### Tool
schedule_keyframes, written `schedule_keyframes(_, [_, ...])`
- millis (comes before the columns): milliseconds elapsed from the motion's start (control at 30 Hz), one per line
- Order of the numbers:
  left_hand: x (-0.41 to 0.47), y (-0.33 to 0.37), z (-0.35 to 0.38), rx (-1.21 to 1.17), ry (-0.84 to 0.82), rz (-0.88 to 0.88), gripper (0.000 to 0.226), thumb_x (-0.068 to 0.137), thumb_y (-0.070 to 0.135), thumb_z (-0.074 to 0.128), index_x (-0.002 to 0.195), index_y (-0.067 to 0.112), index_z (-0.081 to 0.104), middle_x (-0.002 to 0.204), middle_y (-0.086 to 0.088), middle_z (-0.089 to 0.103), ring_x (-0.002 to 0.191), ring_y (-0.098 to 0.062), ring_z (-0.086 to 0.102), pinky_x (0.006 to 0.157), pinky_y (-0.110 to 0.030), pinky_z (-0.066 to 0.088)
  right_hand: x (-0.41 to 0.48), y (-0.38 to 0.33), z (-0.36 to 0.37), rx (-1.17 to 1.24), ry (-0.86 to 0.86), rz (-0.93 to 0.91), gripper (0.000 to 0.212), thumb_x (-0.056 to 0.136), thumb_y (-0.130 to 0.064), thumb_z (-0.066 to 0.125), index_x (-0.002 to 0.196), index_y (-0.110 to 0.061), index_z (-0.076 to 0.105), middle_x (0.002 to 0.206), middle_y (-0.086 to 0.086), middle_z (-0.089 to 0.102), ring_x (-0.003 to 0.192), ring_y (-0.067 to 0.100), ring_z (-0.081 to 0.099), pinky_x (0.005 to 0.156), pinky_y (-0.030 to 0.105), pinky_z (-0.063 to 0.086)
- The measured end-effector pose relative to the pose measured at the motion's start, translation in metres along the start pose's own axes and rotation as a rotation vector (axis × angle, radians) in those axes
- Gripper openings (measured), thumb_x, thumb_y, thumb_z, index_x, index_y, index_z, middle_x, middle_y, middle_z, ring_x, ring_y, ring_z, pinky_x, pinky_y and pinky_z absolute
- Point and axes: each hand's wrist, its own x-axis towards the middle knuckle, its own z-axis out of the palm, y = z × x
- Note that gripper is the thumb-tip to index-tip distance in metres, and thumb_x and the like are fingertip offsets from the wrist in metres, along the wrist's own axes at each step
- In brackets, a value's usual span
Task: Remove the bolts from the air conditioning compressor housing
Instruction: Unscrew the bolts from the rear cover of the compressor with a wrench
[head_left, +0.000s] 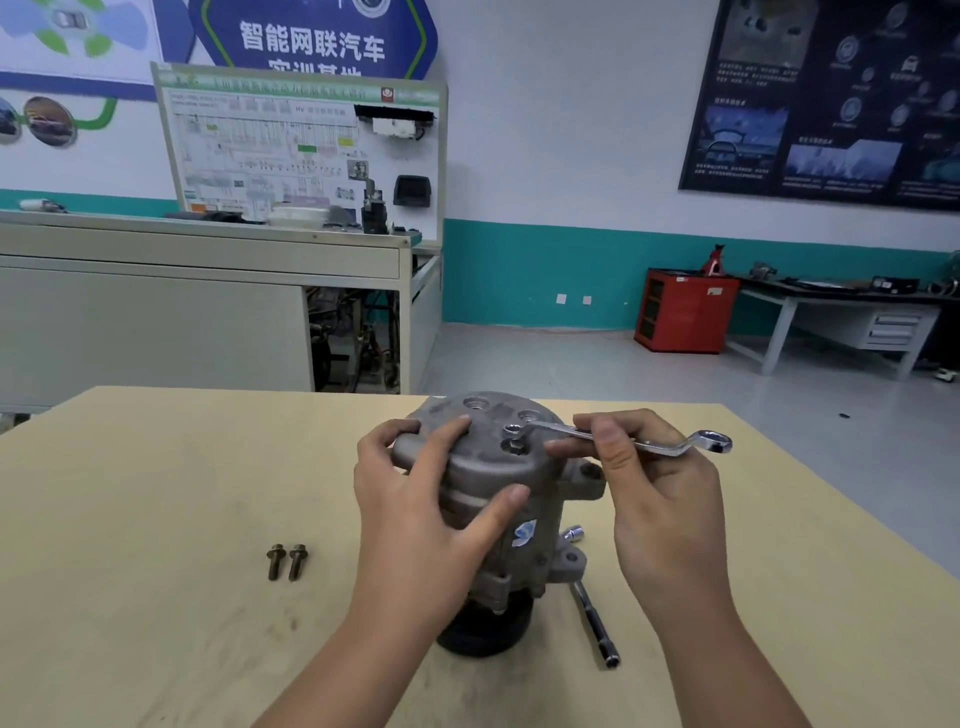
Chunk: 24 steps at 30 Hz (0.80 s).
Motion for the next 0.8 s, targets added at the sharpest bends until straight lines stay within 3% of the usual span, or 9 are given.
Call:
schedule_keyframes(100, [-0.012,0.006,0.004,0.031,0.052,0.020,0.064,0.065,0.046,0.079,0.124,0.034,0.058,0.102,0.029,0.013,0.116,0.001,0.021,0.098,-0.003,0.013,-0.012,-0.008,-0.002,-0.035,0.030,-0.023,0.020,0.085,-0.043,0.053,0.080,-0.027,0.064,0.075,-0.015,0.073,0.079,-0.001,0.069,0.070,0.006,0.045])
schedule_keyframes(233, [-0.022,0.012,0.005,0.044,0.115,0.018,0.065,0.064,0.042,0.080,0.125,0.030,0.059,0.114,0.019,0.018,0.120,-0.008,0.025,0.101,-0.023,0.024,-0.027,-0.014,-0.005,-0.169,0.061,-0.082,0.016,0.083,-0.049,0.060,0.082,-0.034,0.066,0.079,-0.018,0.072,0.081,-0.003,0.067,0.070,0.004,0.043])
schedule_keyframes(367, [-0.024,0.013,0.004,0.031,0.135,-0.011,0.064,0.064,0.048,0.077,0.123,0.031,0.061,0.119,0.010,0.023,0.123,-0.016,0.030,0.101,-0.027,0.027,-0.042,-0.012,0.002,-0.288,0.108,-0.098,0.021,0.082,-0.052,0.050,0.087,-0.039,0.064,0.082,-0.010,0.072,0.088,0.010,0.067,0.076,0.023,0.050])
schedule_keyframes(433, [-0.025,0.016,0.003,0.013,0.136,-0.029,0.067,0.063,0.062,0.064,0.122,0.032,0.061,0.119,0.010,0.024,0.124,-0.018,0.031,0.101,-0.027,0.028,-0.048,-0.011,0.009,-0.327,0.126,-0.144,0.027,0.084,-0.046,0.049,0.091,-0.028,0.069,0.084,-0.009,0.072,0.088,0.014,0.066,0.075,0.034,0.053])
schedule_keyframes(533, [-0.026,0.020,0.006,-0.007,0.142,-0.033,0.069,0.062,0.070,0.053,0.120,0.034,0.063,0.121,0.009,0.025,0.124,-0.019,0.032,0.100,-0.027,0.030,-0.051,-0.010,0.015,-0.401,0.168,-0.250,0.032,0.086,-0.035,0.050,0.092,-0.013,0.072,0.086,-0.016,0.066,0.090,-0.013,0.054,0.075,0.032,0.048])
schedule_keyframes(600, [-0.026,0.022,0.009,-0.020,0.146,-0.038,0.067,0.063,0.070,0.053,0.118,0.033,0.063,0.122,0.008,0.025,0.123,-0.017,0.031,0.099,-0.026,0.030,-0.052,-0.009,0.017,-0.436,0.203,-0.270,0.032,0.086,-0.033,0.050,0.091,-0.011,0.073,0.084,-0.014,0.066,0.089,-0.022,0.045,0.076,0.032,0.044])
schedule_keyframes(667, [-0.026,0.022,0.012,-0.019,0.150,-0.033,0.061,0.065,0.064,0.061,0.117,0.032,0.064,0.122,0.008,0.026,0.121,-0.014,0.028,0.100,-0.027,0.031,-0.052,-0.009,0.017,-0.428,0.212,-0.243,0.033,0.087,-0.035,0.048,0.091,-0.014,0.072,0.082,-0.011,0.068,0.088,-0.017,0.047,0.077,0.033,0.043])
schedule_keyframes(800, [-0.026,0.020,0.016,-0.038,0.139,-0.036,0.050,0.066,0.043,0.078,0.113,0.037,0.062,0.129,0.012,0.021,0.127,-0.012,0.024,0.105,-0.030,0.030,-0.053,-0.013,0.013,-0.231,0.166,0.003,0.023,0.083,-0.049,0.044,0.086,-0.040,0.065,0.082,-0.015,0.070,0.092,0.010,0.063,0.076,0.028,0.048])
